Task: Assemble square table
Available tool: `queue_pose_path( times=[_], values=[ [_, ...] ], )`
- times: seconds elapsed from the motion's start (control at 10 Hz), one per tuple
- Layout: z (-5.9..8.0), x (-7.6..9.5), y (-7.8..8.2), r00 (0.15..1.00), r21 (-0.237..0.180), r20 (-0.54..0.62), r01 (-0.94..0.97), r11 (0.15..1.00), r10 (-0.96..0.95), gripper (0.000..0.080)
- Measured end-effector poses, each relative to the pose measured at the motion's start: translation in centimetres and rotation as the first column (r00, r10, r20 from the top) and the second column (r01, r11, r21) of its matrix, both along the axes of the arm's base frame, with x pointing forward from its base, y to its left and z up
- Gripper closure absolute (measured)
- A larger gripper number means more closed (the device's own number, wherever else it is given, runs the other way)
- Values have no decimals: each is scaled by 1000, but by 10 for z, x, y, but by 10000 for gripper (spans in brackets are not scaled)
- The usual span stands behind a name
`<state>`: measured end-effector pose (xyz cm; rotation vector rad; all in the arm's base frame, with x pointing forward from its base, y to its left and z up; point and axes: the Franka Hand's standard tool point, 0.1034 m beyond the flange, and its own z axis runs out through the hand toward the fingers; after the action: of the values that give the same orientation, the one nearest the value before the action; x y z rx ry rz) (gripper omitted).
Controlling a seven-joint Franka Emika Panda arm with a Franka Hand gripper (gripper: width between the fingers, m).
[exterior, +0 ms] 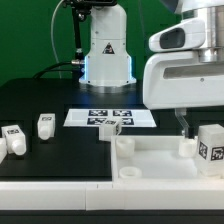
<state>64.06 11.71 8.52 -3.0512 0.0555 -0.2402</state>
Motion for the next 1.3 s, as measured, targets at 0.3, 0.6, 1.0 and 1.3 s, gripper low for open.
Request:
queue_pose_path(
  times=[0.3, 0.6, 1.0, 1.3],
  values=[
    [-1, -1, 0, 999, 7, -5, 43, 999, -43, 340],
    [0, 0, -4, 931, 46, -36, 364, 930, -363, 508],
    [-3, -5, -2, 515, 108, -136, 857, 504, -846, 508],
    [-3, -5, -3, 369, 129, -179, 928, 350, -912, 508]
  ],
)
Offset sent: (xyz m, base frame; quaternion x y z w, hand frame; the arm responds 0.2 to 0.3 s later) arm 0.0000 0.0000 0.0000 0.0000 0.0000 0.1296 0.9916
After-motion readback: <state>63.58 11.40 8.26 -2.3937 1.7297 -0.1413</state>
